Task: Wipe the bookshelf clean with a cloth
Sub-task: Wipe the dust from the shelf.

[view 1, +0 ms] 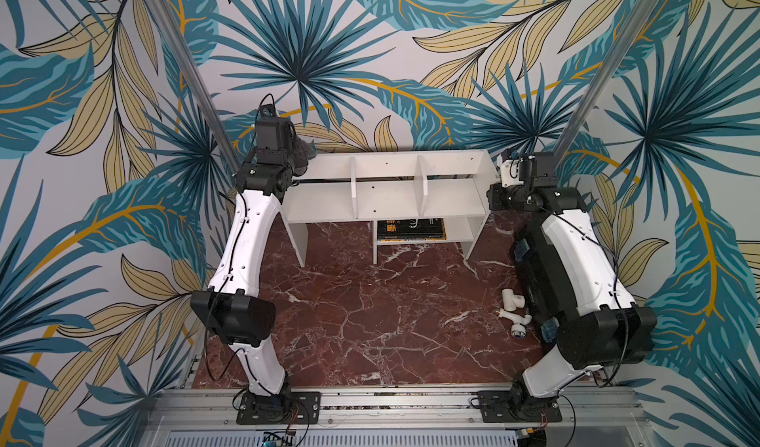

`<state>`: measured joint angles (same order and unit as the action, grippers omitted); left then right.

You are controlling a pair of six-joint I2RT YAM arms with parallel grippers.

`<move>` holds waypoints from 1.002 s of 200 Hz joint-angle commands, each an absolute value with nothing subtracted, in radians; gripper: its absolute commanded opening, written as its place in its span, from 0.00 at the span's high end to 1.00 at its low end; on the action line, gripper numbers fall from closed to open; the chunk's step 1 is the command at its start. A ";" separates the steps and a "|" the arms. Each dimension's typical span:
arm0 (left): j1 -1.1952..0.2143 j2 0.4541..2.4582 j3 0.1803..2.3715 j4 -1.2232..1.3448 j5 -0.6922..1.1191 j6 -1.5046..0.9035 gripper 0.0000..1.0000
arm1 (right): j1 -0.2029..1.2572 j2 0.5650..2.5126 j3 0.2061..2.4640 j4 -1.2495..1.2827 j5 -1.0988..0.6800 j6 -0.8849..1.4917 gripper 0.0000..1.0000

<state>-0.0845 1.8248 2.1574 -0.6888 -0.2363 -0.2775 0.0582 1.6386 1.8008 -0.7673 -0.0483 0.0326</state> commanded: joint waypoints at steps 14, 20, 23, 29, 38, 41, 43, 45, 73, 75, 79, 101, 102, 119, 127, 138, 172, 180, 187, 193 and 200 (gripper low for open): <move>-0.100 1.847 2.131 -0.614 -0.050 -0.339 1.00 | 0.081 1.604 1.759 -0.780 -0.174 0.206 1.00; -0.111 1.848 2.128 -0.604 -0.028 -0.339 1.00 | 0.083 1.596 1.752 -0.775 -0.163 0.216 1.00; -0.117 1.850 2.128 -0.603 -0.018 -0.338 1.00 | 0.084 1.592 1.747 -0.772 -0.158 0.219 1.00; -0.133 1.853 2.129 -0.602 -0.005 -0.334 1.00 | 0.084 1.585 1.741 -0.770 -0.139 0.227 1.00; -0.152 1.853 2.126 -0.601 0.010 -0.325 1.00 | 0.086 1.575 1.734 -0.769 -0.120 0.239 1.00; -0.159 1.852 2.123 -0.598 0.014 -0.322 1.00 | 0.086 1.571 1.731 -0.770 -0.116 0.243 1.00; -0.164 1.852 2.121 -0.598 0.017 -0.320 1.00 | 0.087 1.568 1.729 -0.771 -0.113 0.245 1.00; -0.167 1.851 2.117 -0.595 0.022 -0.319 1.00 | 0.087 1.566 1.727 -0.771 -0.111 0.247 1.00; -0.196 1.825 2.054 -0.557 0.105 -0.325 1.00 | 0.095 1.539 1.704 -0.781 -0.068 0.274 1.00; -0.196 1.822 2.049 -0.554 0.111 -0.325 1.00 | 0.095 1.539 1.705 -0.784 -0.062 0.276 1.00; -0.196 1.818 2.036 -0.545 0.125 -0.325 1.00 | 0.095 1.540 1.709 -0.791 -0.052 0.280 1.00; -0.198 1.816 2.010 -0.564 0.152 -0.312 1.00 | 0.098 1.540 1.709 -0.797 -0.035 0.298 1.00; -0.198 1.817 2.010 -0.566 0.146 -0.311 1.00 | 0.098 1.539 1.709 -0.796 -0.035 0.299 1.00; -0.190 1.791 1.977 -0.593 0.035 -0.306 1.00 | 0.099 1.544 1.711 -0.795 -0.026 0.298 1.00; -0.182 1.766 1.951 -0.598 -0.036 -0.314 1.00 | 0.098 1.548 1.716 -0.799 -0.023 0.293 1.00; -0.163 1.725 1.914 -0.601 -0.131 -0.333 1.00 | 0.099 1.558 1.725 -0.805 -0.024 0.288 1.00; -0.102 1.603 1.832 -0.595 -0.236 -0.299 1.00 | 0.098 1.576 1.743 -0.806 -0.028 0.279 1.00; -0.098 1.575 1.820 -0.594 -0.265 -0.273 1.00 | 0.098 1.581 1.749 -0.809 -0.023 0.275 1.00; -0.099 1.550 1.805 -0.592 -0.292 -0.252 1.00 | 0.098 1.588 1.757 -0.813 -0.018 0.273 1.00; -0.098 1.530 1.793 -0.591 -0.315 -0.236 1.00 | 0.098 1.594 1.765 -0.818 -0.013 0.270 1.00; -0.097 1.511 1.782 -0.594 -0.336 -0.220 1.00 | 0.098 1.600 1.774 -0.822 -0.010 0.270 1.00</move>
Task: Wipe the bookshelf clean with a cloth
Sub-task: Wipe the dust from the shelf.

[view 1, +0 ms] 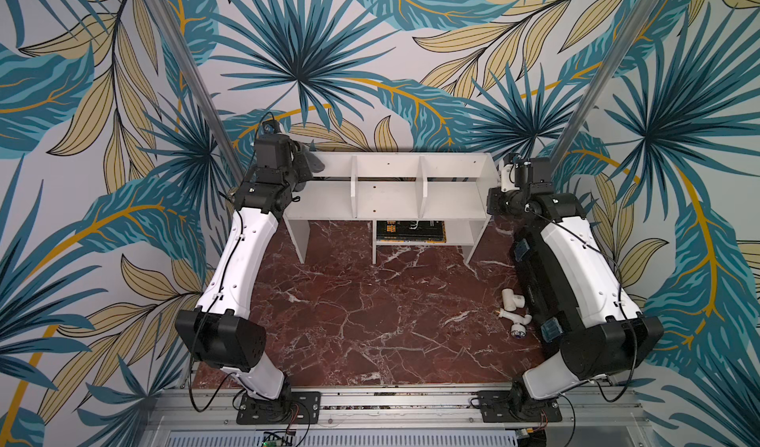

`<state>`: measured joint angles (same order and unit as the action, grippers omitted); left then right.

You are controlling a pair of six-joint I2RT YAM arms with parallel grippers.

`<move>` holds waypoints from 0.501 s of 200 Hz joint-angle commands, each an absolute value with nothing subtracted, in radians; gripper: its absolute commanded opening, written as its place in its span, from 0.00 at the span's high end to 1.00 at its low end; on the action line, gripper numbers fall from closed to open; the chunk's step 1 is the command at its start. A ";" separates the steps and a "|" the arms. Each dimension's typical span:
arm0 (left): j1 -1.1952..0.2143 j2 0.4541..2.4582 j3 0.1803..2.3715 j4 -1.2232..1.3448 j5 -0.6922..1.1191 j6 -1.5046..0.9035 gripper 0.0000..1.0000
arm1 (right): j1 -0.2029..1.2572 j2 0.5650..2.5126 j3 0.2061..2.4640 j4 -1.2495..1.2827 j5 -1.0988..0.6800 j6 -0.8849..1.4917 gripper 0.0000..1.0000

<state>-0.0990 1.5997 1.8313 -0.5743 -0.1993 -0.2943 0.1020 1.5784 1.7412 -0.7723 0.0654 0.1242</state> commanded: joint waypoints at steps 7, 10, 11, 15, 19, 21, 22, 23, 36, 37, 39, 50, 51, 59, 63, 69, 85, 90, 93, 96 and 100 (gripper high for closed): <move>-0.093 1.493 1.776 -0.605 -0.358 -0.204 1.00 | 0.098 1.603 1.777 -0.824 -0.010 0.270 1.00; -0.092 1.488 1.774 -0.613 -0.367 -0.200 1.00 | 0.098 1.604 1.778 -0.821 -0.011 0.271 1.00; -0.091 1.486 1.774 -0.615 -0.370 -0.199 1.00 | 0.098 1.604 1.778 -0.821 -0.011 0.271 1.00; -0.087 1.480 1.771 -0.623 -0.381 -0.197 1.00 | 0.098 1.605 1.777 -0.819 -0.011 0.272 1.00; -0.082 1.474 1.767 -0.628 -0.388 -0.198 1.00 | 0.098 1.605 1.777 -0.817 -0.012 0.274 1.00; -0.079 1.470 1.764 -0.629 -0.390 -0.197 1.00 | 0.098 1.606 1.778 -0.817 -0.013 0.275 1.00; -0.077 1.469 1.762 -0.630 -0.390 -0.198 1.00 | 0.098 1.606 1.778 -0.818 -0.013 0.275 1.00; -0.076 1.469 1.760 -0.630 -0.389 -0.198 1.00 | 0.099 1.606 1.778 -0.818 -0.014 0.274 1.00; -0.060 1.472 1.750 -0.639 -0.376 -0.204 1.00 | 0.098 1.609 1.778 -0.813 -0.019 0.274 1.00; -0.059 1.475 1.749 -0.641 -0.375 -0.204 1.00 | 0.098 1.608 1.778 -0.813 -0.020 0.274 1.00; -0.058 1.479 1.751 -0.645 -0.374 -0.204 1.00 | 0.098 1.609 1.779 -0.813 -0.020 0.274 1.00; -0.055 1.510 1.770 -0.668 -0.367 -0.208 1.00 | 0.098 1.611 1.779 -0.816 -0.019 0.273 1.00; -0.055 1.513 1.772 -0.670 -0.367 -0.209 1.00 | 0.098 1.611 1.780 -0.816 -0.019 0.272 1.00; -0.054 1.534 1.785 -0.670 -0.354 -0.219 1.00 | 0.098 1.611 1.781 -0.817 -0.020 0.271 1.00; -0.054 1.544 1.790 -0.666 -0.342 -0.226 1.00 | 0.098 1.611 1.781 -0.817 -0.021 0.270 1.00; -0.055 1.558 1.802 -0.658 -0.318 -0.239 1.00 | 0.098 1.611 1.782 -0.818 -0.022 0.271 1.00; -0.055 1.611 1.858 -0.631 -0.184 -0.303 1.00 | 0.098 1.609 1.784 -0.819 -0.030 0.273 1.00; -0.058 1.626 1.873 -0.603 -0.127 -0.323 1.00 | 0.098 1.608 1.783 -0.818 -0.032 0.273 1.00; -0.060 1.633 1.879 -0.586 -0.086 -0.333 1.00 | 0.098 1.606 1.783 -0.818 -0.032 0.272 1.00; -0.065 1.639 1.887 -0.570 -0.057 -0.344 1.00 | 0.098 1.605 1.782 -0.816 -0.034 0.272 1.00; -0.073 1.649 1.899 -0.554 -0.036 -0.355 1.00 | 0.098 1.604 1.781 -0.814 -0.035 0.272 1.00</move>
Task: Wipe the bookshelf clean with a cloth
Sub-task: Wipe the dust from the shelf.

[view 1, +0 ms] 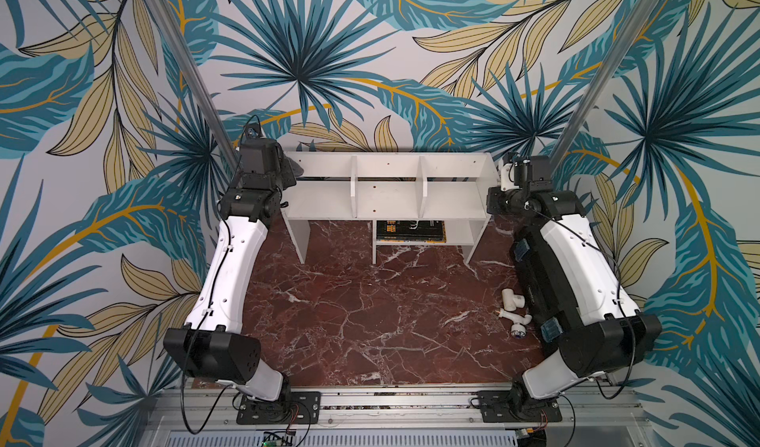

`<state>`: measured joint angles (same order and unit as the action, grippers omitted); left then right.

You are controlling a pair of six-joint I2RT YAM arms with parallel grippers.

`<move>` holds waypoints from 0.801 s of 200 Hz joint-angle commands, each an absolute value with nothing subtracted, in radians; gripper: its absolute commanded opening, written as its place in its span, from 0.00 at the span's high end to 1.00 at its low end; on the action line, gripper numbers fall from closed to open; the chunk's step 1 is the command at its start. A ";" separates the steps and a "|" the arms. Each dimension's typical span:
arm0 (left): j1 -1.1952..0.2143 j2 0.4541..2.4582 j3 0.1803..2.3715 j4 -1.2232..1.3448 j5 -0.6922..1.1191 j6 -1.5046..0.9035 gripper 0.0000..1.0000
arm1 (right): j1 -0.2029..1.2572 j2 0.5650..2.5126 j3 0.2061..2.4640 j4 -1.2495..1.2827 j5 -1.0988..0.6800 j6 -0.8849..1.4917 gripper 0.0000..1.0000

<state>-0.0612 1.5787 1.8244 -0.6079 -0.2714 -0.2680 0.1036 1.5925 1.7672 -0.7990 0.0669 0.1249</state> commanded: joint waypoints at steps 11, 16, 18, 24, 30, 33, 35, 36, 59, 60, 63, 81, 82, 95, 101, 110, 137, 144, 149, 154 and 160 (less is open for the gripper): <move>-0.107 1.675 1.954 -0.538 -0.027 -0.359 1.00 | 0.099 1.601 1.779 -0.812 -0.031 0.272 1.00; -0.123 1.688 1.984 -0.540 -0.036 -0.354 1.00 | 0.098 1.601 1.779 -0.813 -0.031 0.273 1.00; -0.128 1.694 1.997 -0.541 -0.038 -0.352 1.00 | 0.099 1.600 1.779 -0.813 -0.031 0.273 1.00; -0.144 1.709 2.034 -0.543 -0.038 -0.347 1.00 | 0.098 1.601 1.780 -0.816 -0.031 0.272 1.00; -0.158 1.721 2.064 -0.540 -0.024 -0.343 1.00 | 0.098 1.601 1.780 -0.817 -0.032 0.272 1.00; -0.165 1.728 2.076 -0.537 -0.014 -0.339 1.00 | 0.098 1.601 1.780 -0.816 -0.034 0.272 1.00; -0.171 1.732 2.087 -0.536 -0.008 -0.337 1.00 | 0.098 1.601 1.780 -0.817 -0.034 0.273 1.00; -0.173 1.733 2.090 -0.537 -0.006 -0.336 1.00 | 0.098 1.601 1.780 -0.818 -0.034 0.273 1.00; -0.233 1.781 2.171 -0.566 0.041 -0.275 1.00 | 0.098 1.600 1.781 -0.818 -0.031 0.273 1.00; -0.235 1.783 2.172 -0.568 0.045 -0.273 1.00 | 0.098 1.600 1.780 -0.818 -0.030 0.273 1.00; -0.242 1.785 2.175 -0.570 0.052 -0.263 1.00 | 0.098 1.601 1.781 -0.818 -0.030 0.273 1.00; -0.264 1.786 2.156 -0.580 0.063 -0.223 1.00 | 0.098 1.600 1.779 -0.813 -0.031 0.277 1.00; -0.265 1.785 2.154 -0.580 0.063 -0.223 1.00 | 0.098 1.601 1.779 -0.813 -0.031 0.277 1.00; -0.265 1.773 2.126 -0.571 0.046 -0.217 1.00 | 0.098 1.600 1.779 -0.811 -0.035 0.280 1.00; -0.264 1.768 2.119 -0.569 0.037 -0.212 1.00 | 0.098 1.600 1.779 -0.810 -0.037 0.281 1.00; -0.264 1.758 2.114 -0.570 0.014 -0.202 1.00 | 0.099 1.599 1.777 -0.806 -0.037 0.281 1.00; -0.264 1.752 2.128 -0.619 -0.168 -0.175 1.00 | 0.098 1.601 1.773 -0.804 -0.038 0.280 1.00; -0.260 1.756 2.140 -0.642 -0.215 -0.168 1.00 | 0.098 1.603 1.773 -0.802 -0.038 0.281 1.00; -0.258 1.759 2.148 -0.661 -0.247 -0.163 1.00 | 0.098 1.603 1.773 -0.801 -0.037 0.282 1.00; -0.253 1.761 2.157 -0.680 -0.276 -0.158 1.00 | 0.099 1.603 1.773 -0.800 -0.039 0.282 1.00; -0.246 1.760 2.160 -0.702 -0.304 -0.154 1.00 | 0.098 1.602 1.772 -0.799 -0.040 0.283 1.00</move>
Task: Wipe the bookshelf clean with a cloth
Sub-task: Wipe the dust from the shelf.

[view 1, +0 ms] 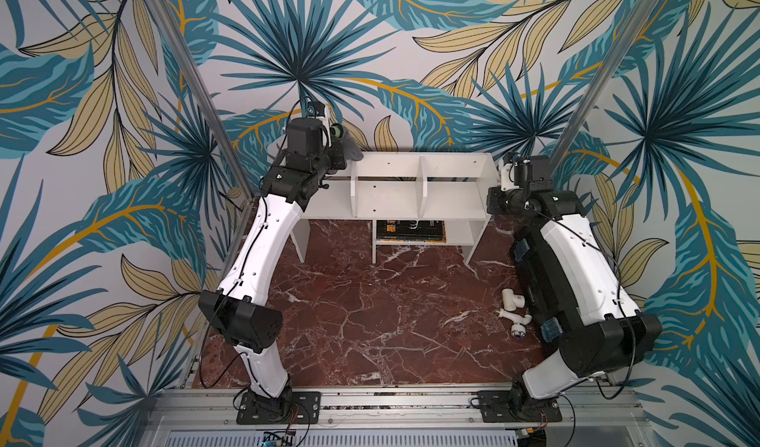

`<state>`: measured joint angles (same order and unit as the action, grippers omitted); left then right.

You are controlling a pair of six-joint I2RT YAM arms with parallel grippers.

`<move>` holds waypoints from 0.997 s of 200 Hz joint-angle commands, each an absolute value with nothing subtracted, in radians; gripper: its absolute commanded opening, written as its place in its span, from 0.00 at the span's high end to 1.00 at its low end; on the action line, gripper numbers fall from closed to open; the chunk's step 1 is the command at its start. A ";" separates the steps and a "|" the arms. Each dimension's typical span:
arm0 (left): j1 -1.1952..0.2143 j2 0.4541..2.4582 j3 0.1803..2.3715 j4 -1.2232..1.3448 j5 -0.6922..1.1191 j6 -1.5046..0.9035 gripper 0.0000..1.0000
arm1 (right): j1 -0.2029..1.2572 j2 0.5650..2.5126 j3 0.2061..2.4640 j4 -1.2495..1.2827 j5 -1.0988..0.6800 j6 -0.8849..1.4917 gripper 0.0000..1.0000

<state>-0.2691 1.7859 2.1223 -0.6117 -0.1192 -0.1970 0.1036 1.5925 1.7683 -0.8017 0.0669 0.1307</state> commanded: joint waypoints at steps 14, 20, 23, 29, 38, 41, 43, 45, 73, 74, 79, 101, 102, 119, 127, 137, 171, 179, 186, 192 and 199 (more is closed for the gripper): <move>-0.220 1.737 2.137 -0.731 -0.341 -0.154 1.00 | 0.098 1.603 1.772 -0.795 -0.042 0.285 1.00; -0.206 1.720 2.112 -0.732 -0.350 -0.155 1.00 | 0.098 1.603 1.772 -0.794 -0.042 0.283 1.00; -0.200 1.709 2.096 -0.730 -0.354 -0.157 1.00 | 0.099 1.603 1.771 -0.793 -0.043 0.282 1.00; -0.185 1.686 2.061 -0.724 -0.361 -0.159 1.00 | 0.099 1.603 1.769 -0.793 -0.043 0.281 1.00; -0.164 1.649 2.005 -0.718 -0.373 -0.161 1.00 | 0.098 1.603 1.767 -0.790 -0.041 0.281 1.00; -0.157 1.637 1.986 -0.715 -0.375 -0.162 1.00 | 0.098 1.603 1.766 -0.790 -0.039 0.279 1.00; -0.154 1.628 1.973 -0.711 -0.376 -0.162 1.00 | 0.098 1.603 1.766 -0.788 -0.038 0.278 1.00; -0.149 1.621 1.959 -0.709 -0.377 -0.162 1.00 | 0.098 1.604 1.766 -0.788 -0.037 0.279 1.00; -0.137 1.536 1.761 -0.648 -0.308 -0.158 1.00 | 0.099 1.610 1.764 -0.779 -0.035 0.281 1.00; -0.137 1.533 1.754 -0.645 -0.301 -0.160 1.00 | 0.098 1.610 1.764 -0.779 -0.035 0.281 1.00; -0.137 1.520 1.708 -0.622 -0.256 -0.166 1.00 | 0.098 1.611 1.764 -0.777 -0.036 0.283 1.00; -0.168 1.484 1.548 -0.543 -0.118 -0.188 1.00 | 0.098 1.618 1.769 -0.776 -0.036 0.289 1.00; -0.172 1.485 1.543 -0.541 -0.116 -0.188 1.00 | 0.098 1.618 1.769 -0.777 -0.036 0.289 1.00; -0.228 1.497 1.484 -0.519 -0.065 -0.173 1.00 | 0.098 1.618 1.769 -0.776 -0.038 0.291 1.00; -0.251 1.517 1.477 -0.521 -0.062 -0.168 1.00 | 0.098 1.619 1.769 -0.776 -0.036 0.289 1.00; -0.265 1.549 1.481 -0.523 -0.059 -0.174 1.00 | 0.098 1.618 1.768 -0.781 -0.035 0.287 1.00; -0.257 1.660 1.578 -0.558 -0.155 -0.219 1.00 | 0.098 1.611 1.766 -0.786 -0.036 0.279 1.00; -0.252 1.678 1.618 -0.567 -0.156 -0.230 1.00 | 0.098 1.611 1.767 -0.786 -0.038 0.275 1.00; -0.246 1.694 1.652 -0.574 -0.158 -0.238 1.00 | 0.099 1.611 1.768 -0.788 -0.037 0.271 1.00; -0.243 1.706 1.682 -0.579 -0.164 -0.245 1.00 | 0.099 1.611 1.772 -0.792 -0.037 0.267 1.00; -0.239 1.718 1.714 -0.587 -0.179 -0.250 1.00 | 0.098 1.614 1.778 -0.796 -0.035 0.264 1.00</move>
